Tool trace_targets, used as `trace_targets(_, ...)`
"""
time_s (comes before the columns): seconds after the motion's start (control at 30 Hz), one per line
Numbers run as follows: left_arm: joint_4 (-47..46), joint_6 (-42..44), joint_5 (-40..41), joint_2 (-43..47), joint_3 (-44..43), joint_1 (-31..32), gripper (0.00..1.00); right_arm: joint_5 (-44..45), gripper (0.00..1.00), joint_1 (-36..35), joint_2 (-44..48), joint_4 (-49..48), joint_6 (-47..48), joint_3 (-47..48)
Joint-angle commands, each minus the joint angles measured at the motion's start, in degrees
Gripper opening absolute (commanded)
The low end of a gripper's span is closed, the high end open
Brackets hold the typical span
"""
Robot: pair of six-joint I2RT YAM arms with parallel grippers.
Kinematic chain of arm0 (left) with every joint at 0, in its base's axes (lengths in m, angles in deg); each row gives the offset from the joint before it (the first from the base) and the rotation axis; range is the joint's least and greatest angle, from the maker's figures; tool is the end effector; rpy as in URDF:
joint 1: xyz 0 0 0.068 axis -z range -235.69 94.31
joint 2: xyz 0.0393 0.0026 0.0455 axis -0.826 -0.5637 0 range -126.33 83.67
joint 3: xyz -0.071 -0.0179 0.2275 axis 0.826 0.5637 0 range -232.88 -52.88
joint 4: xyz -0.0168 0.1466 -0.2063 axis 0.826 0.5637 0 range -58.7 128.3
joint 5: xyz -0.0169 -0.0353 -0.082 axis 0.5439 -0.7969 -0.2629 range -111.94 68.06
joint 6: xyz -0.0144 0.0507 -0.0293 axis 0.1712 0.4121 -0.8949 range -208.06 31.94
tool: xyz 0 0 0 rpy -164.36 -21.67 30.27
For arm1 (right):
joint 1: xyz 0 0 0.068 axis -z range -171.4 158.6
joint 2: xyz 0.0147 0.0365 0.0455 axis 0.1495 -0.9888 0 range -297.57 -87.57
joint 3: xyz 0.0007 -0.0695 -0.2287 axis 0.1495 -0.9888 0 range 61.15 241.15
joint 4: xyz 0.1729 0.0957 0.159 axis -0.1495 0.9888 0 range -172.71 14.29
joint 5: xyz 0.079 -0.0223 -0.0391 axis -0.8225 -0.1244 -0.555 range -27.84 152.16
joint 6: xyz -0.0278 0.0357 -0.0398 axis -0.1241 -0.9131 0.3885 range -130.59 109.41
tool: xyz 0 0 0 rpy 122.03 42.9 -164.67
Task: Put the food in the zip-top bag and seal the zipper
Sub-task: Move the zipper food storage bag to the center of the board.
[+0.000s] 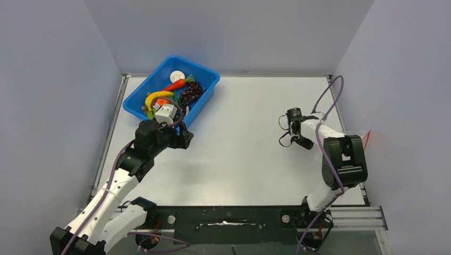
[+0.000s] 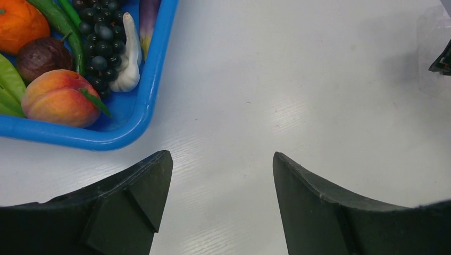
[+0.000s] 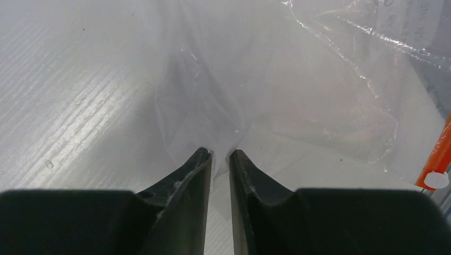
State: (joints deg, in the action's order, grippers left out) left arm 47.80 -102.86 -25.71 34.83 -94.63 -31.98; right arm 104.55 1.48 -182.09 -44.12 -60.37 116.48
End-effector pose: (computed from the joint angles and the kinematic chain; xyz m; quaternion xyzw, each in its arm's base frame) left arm 0.2005 -0.0911 0.2687 0.0829 0.8323 -0.2065 0.5077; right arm 0.2835 0.0051 0.1341 0.3731 0.8496 -0.2688 0.2585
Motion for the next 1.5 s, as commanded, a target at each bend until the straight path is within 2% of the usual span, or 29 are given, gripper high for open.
trace_targets(0.0,-2.7,0.9,0.3,0.1,-1.2,0.1,0.69,1.3,0.16,-0.7,-0.3,-2.4,0.1,-0.3)
trace_targets(0.07,-2.7,1.0,0.5,0.1,-1.1,0.1,0.69,1.5,0.01,-1.8,0.2,-2.8,1.5,-0.3)
trace_targets(0.1,-2.5,1.1,0.6,0.1,-1.1,0.1,0.69,2.1,0.00,-2.7,0.5,-2.8,2.0,-0.3)
trace_targets(0.33,-2.8,1.3,0.7,0.1,-0.9,-0.2,0.69,2.9,0.00,-11.5,3.2,-2.0,4.9,1.5)
trace_targets(0.67,-2.8,1.3,0.6,-0.4,-0.8,-0.3,0.69,-15.2,0.00,-22.0,8.5,-6.2,6.4,2.9)
trace_targets(0.93,-3.0,1.2,0.6,-0.6,-0.8,-0.5,0.69,-26.4,0.00,-32.1,4.1,-10.2,1.6,7.3)
trace_targets(1.0,-3.0,1.1,0.4,-0.7,-0.7,-0.4,0.69,-27.6,0.04,-34.4,2.3,-10.8,2.0,9.4)
trace_targets(1.13,-3.0,1.1,0.1,-0.8,-0.8,-0.4,0.69,-29.9,0.19,-36.1,0.9,-11.8,6.4,12.5)
trace_targets(1.3,-3.0,1.1,0.3,-0.5,-0.6,-0.4,0.69,-31.6,0.46,-34.8,5.3,-13.0,13.9,11.5)
trace_targets(1.47,-3.0,1.0,0.1,-0.4,-0.5,-0.4,0.69,-33.0,0.48,-29.9,9.5,-11.8,18.2,10.4)
